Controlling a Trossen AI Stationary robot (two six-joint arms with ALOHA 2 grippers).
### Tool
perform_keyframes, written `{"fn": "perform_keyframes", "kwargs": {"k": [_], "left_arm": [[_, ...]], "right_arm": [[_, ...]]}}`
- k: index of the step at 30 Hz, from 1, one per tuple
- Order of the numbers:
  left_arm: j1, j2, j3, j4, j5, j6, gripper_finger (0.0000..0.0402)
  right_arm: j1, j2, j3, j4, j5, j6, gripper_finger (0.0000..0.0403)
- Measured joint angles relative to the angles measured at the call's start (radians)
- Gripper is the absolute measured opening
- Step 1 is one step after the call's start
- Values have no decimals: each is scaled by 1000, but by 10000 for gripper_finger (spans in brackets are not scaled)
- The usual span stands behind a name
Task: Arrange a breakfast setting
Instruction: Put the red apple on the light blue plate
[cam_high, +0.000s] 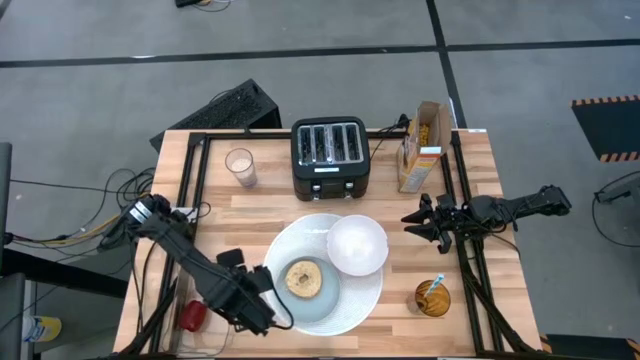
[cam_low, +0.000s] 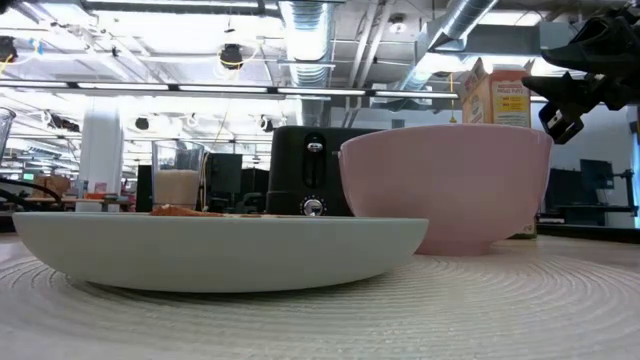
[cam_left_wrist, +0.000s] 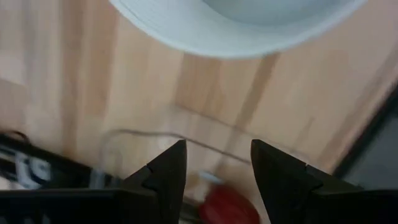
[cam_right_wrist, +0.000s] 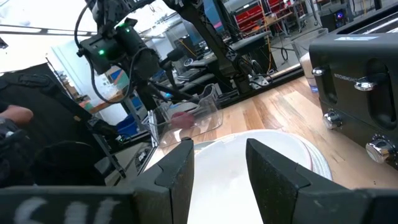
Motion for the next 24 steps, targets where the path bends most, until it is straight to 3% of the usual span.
{"fn": "perform_keyframes", "kwargs": {"k": [3,8,14,24], "left_arm": [[-18,-5,-5,0,64,-46,165],[-47,-6,-18,2,78,-86,165],[-57,-20,-18,1,77,-130,165],[-87,-149,-57,3,12,-89,165]], "right_arm": [[0,0,0,0,0,0,168],[0,0,0,0,0,0,168],[0,0,0,0,0,0,168],[0,0,0,0,0,0,168]]}}
